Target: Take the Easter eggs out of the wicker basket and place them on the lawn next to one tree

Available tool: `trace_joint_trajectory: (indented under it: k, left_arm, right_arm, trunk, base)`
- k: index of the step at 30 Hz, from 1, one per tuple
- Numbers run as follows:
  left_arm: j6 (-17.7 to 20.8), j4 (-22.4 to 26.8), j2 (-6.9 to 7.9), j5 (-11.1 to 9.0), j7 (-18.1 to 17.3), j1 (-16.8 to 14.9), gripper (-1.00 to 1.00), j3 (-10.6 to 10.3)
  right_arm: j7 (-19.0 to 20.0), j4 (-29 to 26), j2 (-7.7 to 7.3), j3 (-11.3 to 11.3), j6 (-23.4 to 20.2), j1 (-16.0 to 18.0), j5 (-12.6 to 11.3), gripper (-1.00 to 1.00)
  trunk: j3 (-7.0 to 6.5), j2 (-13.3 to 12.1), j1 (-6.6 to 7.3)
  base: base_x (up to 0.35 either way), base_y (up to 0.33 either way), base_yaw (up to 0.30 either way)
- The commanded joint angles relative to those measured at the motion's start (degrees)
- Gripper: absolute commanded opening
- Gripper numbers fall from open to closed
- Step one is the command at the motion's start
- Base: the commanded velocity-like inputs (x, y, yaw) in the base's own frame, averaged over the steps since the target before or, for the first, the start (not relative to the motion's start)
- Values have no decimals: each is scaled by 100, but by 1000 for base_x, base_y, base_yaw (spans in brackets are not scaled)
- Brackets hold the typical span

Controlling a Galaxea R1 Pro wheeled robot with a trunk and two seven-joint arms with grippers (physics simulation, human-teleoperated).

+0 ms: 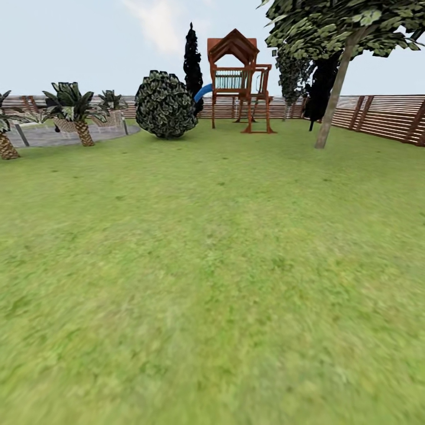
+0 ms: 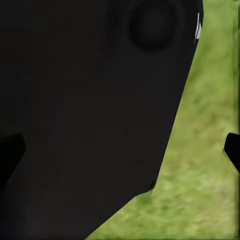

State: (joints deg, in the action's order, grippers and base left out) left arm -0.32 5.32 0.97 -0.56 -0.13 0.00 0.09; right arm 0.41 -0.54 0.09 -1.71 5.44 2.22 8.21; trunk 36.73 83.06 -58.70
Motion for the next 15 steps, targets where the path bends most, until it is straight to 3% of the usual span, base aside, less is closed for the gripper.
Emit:
trace_joint_trajectory:
  k: [1, 10, 15]
  left_arm:
    - [-3, 4, 0, -6, 1, 0, 100, 0]
    - [-3, 4, 0, -6, 4, 0, 100, 0]
    - [-11, 4, 0, -6, 4, 0, 100, 0]
  right_arm:
    - [4, 3, -3, -13, 16, 1, 25, 100]
    - [4, 2, -7, -14, 16, 5, 19, 100]
    - [9, 5, -9, -8, 26, 5, 23, 100]
  trunk:
    - [4, 2, -3]
    - [4, 2, -3]
    - [-21, 2, -3]
  base:
    - [323, 0, 0]
    - [325, 0, 0]
    - [325, 0, -125]
